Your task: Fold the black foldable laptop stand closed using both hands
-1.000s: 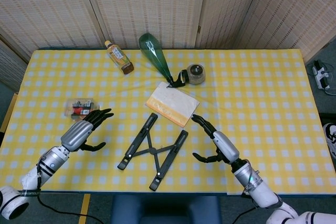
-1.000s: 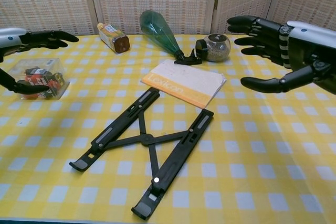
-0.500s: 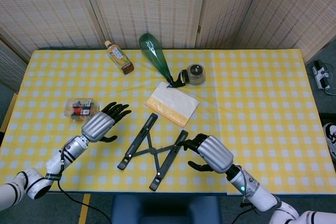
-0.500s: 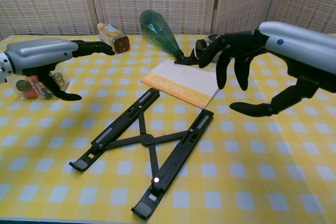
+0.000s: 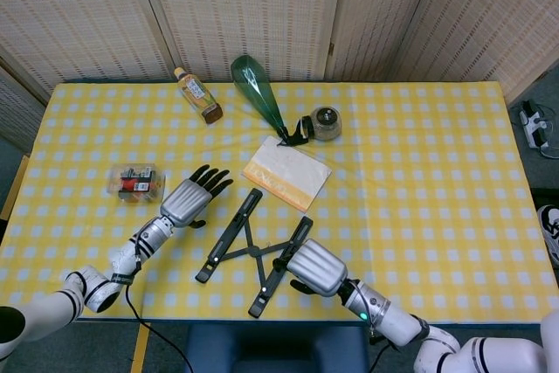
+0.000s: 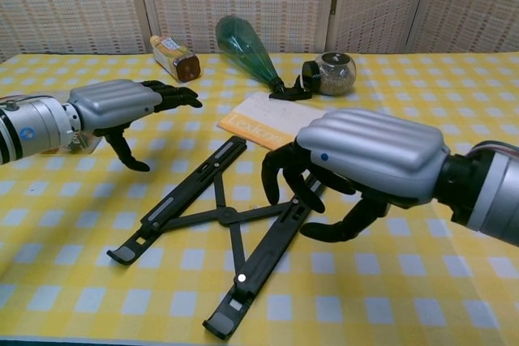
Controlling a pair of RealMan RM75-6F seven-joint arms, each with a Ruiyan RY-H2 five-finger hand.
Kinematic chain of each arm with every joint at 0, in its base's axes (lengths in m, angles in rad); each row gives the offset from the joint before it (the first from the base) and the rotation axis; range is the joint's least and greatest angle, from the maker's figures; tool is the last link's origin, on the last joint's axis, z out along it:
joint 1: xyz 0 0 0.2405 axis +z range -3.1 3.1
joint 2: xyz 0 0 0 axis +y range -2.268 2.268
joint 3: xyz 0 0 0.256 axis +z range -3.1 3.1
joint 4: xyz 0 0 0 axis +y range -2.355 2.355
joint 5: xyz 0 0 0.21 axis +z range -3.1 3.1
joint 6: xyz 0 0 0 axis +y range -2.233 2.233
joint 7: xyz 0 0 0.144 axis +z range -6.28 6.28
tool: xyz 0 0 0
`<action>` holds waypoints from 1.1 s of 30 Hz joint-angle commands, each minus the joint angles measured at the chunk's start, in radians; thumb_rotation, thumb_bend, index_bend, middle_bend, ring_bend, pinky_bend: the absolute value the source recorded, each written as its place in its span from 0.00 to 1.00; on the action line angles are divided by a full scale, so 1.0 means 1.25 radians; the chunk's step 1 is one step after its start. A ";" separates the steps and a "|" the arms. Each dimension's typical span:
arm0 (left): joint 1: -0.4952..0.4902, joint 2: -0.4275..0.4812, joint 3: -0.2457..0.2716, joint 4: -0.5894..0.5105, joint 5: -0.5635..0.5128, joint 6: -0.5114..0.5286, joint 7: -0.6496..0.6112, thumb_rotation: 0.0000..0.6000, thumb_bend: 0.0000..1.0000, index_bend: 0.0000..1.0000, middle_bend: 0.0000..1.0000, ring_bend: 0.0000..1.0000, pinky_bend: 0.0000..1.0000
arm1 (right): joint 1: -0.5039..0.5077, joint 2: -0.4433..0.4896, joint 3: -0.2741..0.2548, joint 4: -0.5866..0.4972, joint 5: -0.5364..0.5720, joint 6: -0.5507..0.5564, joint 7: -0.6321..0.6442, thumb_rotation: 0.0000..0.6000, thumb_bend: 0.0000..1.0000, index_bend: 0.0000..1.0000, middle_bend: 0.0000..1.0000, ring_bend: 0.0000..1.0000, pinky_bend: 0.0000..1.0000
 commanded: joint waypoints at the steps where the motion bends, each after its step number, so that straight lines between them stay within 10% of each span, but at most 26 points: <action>1: 0.004 -0.005 0.019 -0.002 0.008 0.005 -0.026 1.00 0.18 0.00 0.01 0.00 0.00 | 0.005 -0.013 0.002 0.022 0.016 -0.007 -0.005 1.00 0.33 0.47 0.69 0.79 0.80; 33: 0.011 0.058 0.077 -0.186 0.016 -0.020 -0.108 1.00 0.18 0.00 0.00 0.00 0.00 | 0.015 -0.078 -0.013 0.244 0.019 0.038 -0.019 1.00 0.34 0.47 0.69 0.79 0.80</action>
